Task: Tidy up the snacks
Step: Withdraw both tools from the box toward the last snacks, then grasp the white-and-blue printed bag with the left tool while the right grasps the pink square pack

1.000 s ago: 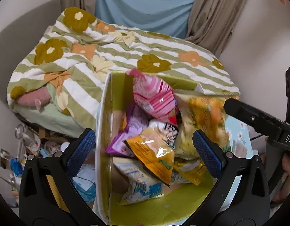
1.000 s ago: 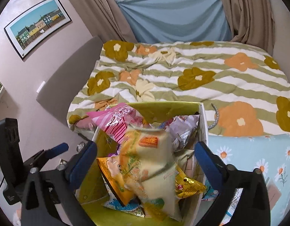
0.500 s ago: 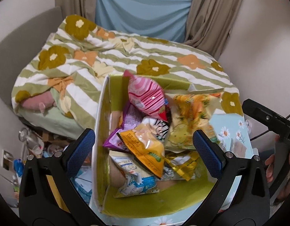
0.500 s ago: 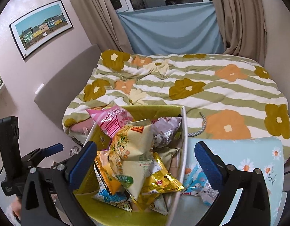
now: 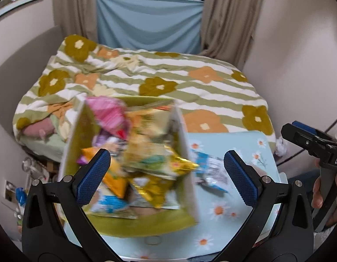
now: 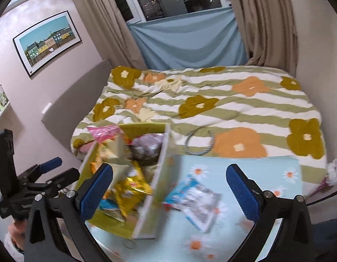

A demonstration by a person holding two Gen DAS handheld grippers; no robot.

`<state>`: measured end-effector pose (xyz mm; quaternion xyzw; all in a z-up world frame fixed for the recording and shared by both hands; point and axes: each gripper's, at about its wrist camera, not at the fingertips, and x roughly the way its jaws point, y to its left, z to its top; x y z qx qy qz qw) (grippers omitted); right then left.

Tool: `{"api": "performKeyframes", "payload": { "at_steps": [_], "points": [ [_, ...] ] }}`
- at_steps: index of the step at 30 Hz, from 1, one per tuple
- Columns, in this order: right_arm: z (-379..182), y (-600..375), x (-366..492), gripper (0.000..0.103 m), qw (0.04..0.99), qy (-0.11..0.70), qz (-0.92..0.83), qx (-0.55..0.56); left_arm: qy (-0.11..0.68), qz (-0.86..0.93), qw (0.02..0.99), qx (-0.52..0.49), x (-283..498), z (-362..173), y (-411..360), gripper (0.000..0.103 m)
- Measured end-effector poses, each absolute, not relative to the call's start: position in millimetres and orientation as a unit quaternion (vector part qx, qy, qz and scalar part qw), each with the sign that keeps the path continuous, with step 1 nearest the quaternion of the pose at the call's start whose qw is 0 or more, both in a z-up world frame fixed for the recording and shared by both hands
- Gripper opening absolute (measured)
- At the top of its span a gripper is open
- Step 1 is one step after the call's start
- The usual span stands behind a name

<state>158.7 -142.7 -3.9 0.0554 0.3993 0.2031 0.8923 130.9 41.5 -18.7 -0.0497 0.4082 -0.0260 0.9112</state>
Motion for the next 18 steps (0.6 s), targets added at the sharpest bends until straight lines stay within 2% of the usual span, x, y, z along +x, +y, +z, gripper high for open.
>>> {"api": "performKeyframes", "payload": {
  "at_steps": [8, 18],
  "points": [
    [-15, -226, 151, 0.103, 0.892, 0.41, 0.184, 0.053, 0.439, -0.052, 0.897, -0.002, 142, -44, -61, 0.103],
    [-77, -289, 159, 0.103, 0.87, 0.45, 0.201, 0.02, 0.506, -0.04, 0.859, 0.068, 167, -121, -146, 0.103]
  ]
}}
